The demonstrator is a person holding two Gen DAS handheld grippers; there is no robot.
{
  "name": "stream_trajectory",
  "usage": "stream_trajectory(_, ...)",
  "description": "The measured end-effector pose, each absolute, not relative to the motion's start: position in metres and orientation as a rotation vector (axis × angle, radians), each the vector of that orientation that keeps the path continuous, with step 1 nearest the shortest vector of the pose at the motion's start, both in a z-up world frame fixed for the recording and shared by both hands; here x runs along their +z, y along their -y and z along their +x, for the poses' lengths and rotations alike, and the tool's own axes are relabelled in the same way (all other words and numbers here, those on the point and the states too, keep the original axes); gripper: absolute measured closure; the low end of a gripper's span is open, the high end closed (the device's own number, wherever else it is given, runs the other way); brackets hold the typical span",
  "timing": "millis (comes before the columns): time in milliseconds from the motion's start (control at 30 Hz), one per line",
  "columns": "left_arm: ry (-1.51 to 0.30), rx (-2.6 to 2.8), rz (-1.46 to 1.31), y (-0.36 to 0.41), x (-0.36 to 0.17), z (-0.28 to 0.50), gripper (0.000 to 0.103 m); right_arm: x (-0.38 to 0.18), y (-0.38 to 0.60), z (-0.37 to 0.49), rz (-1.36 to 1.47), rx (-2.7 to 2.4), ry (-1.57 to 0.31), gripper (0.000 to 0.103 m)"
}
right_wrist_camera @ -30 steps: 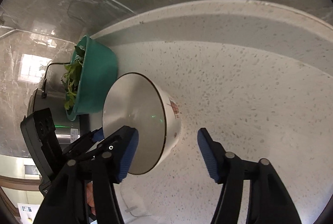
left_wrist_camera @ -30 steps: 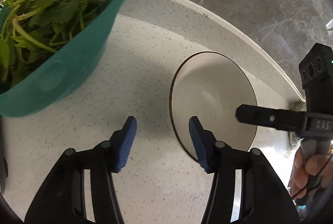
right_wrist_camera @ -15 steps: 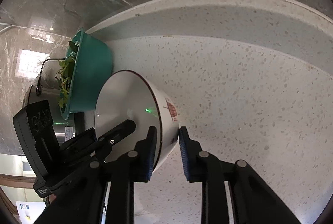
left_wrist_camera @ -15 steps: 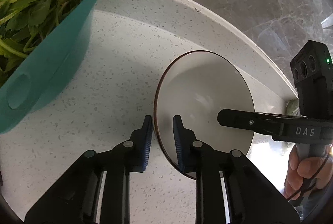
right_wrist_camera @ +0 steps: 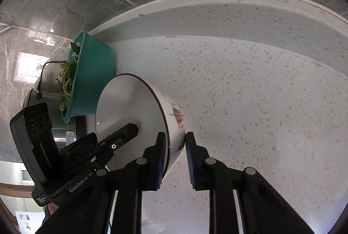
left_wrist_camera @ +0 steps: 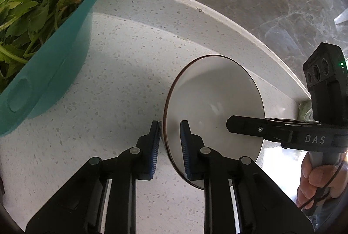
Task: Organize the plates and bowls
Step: 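Close the left gripper on the red-rimmed bowl rim, then lift the red-rimmed bowl with the left gripper toward the nested white bowl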
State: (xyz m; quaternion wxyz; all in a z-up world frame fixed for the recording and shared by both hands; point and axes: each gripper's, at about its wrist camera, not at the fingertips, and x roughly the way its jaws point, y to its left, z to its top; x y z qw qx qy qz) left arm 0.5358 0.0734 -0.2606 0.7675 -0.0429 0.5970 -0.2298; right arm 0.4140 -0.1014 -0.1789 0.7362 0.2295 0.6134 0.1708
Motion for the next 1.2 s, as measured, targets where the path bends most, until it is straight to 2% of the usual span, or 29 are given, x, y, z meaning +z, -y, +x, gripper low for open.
stream_trajectory(667,-1.294,-0.593,-0.052,-0.035,-0.225,0.504,0.086,-0.150,0.137,0.369,0.538,0.316,-1.318,0.084)
stream_trajectory(1200,-1.295,-0.738,0.030,0.024,-0.199,0.432,0.086,-0.129,0.186,0.298,0.597,0.224,-1.263,0.084)
